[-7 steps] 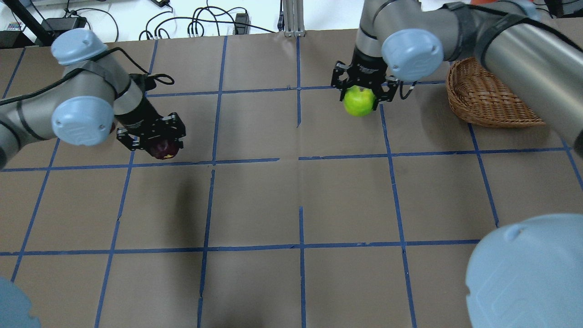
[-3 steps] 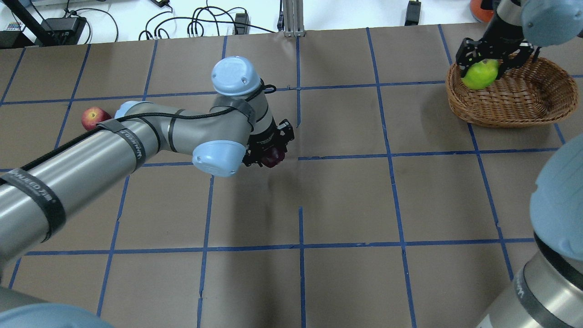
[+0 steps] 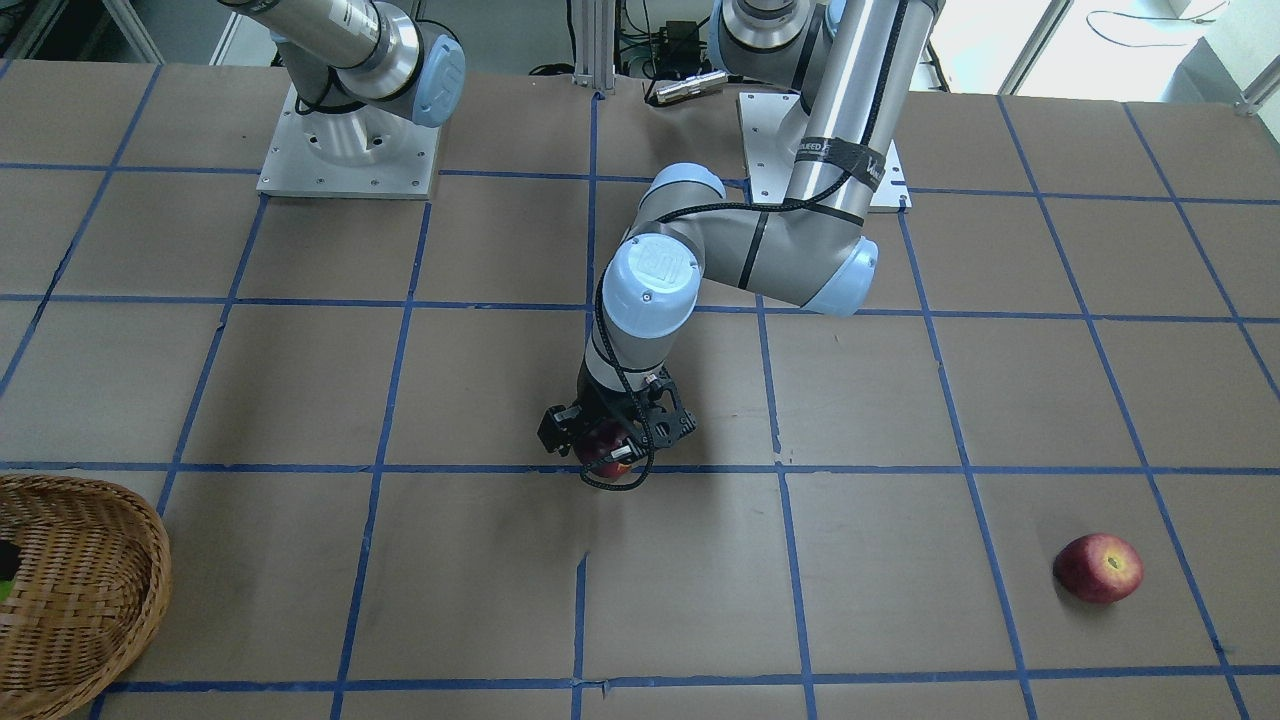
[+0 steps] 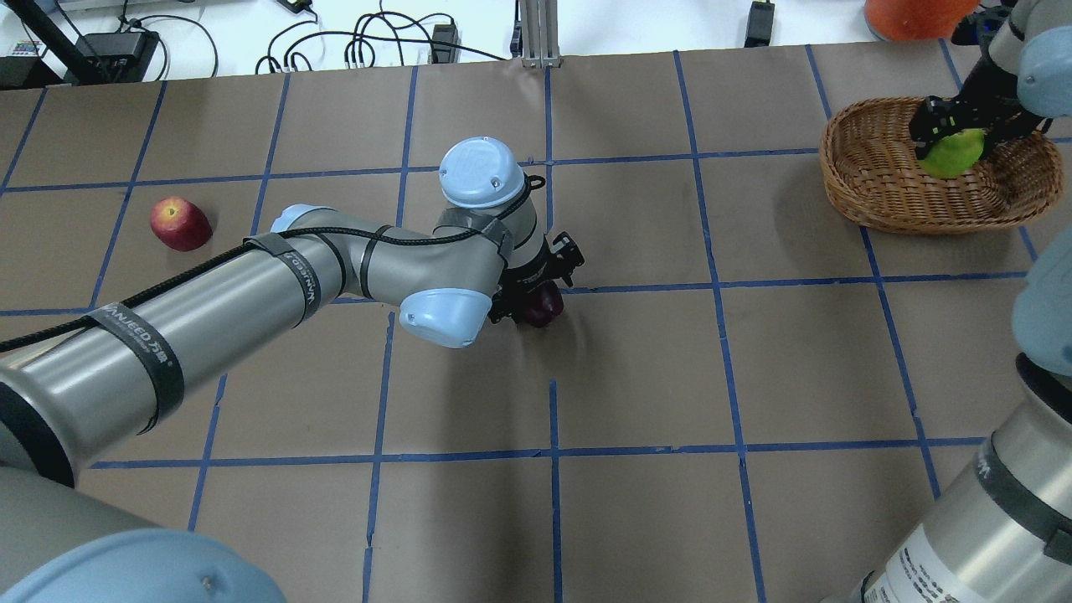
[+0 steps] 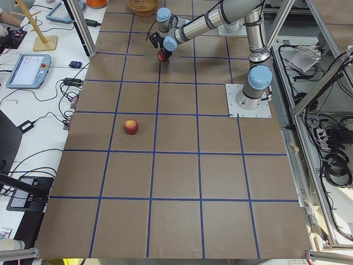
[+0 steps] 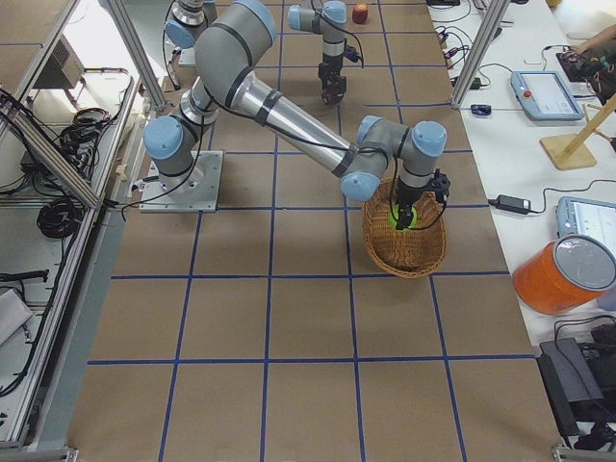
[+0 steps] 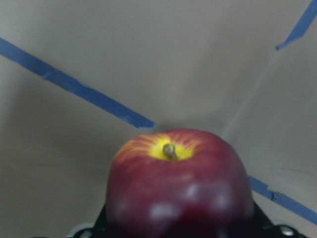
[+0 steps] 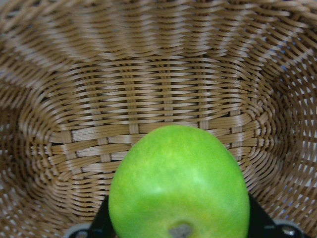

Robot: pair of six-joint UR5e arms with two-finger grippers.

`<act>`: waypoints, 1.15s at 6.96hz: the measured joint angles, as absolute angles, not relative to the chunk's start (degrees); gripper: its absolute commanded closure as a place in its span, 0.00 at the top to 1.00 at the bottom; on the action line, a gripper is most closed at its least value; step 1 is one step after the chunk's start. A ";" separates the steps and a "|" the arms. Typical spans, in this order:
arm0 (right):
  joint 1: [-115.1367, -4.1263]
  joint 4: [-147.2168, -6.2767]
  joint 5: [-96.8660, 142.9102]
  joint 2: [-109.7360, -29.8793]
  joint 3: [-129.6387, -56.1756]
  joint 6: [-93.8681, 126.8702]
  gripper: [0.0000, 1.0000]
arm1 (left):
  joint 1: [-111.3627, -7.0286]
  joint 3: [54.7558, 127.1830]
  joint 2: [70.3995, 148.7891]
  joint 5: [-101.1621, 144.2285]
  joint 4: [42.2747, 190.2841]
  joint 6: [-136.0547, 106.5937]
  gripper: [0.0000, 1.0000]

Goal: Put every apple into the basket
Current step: 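Drop green apple in basket with right while left sets dark apple down, then grasp dark apple with right gripper while left grasps red apple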

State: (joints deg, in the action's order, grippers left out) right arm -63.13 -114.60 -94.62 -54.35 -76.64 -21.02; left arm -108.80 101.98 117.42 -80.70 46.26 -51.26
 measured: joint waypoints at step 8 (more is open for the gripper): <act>-65.95 -107.43 -95.47 -59.55 -76.63 -22.55 1.00 | -70.82 85.50 116.29 -94.89 66.04 28.22 1.00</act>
State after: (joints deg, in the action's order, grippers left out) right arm -65.95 -107.43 -95.47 -59.55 -76.63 -22.55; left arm -70.82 85.50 116.29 -94.89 66.04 28.22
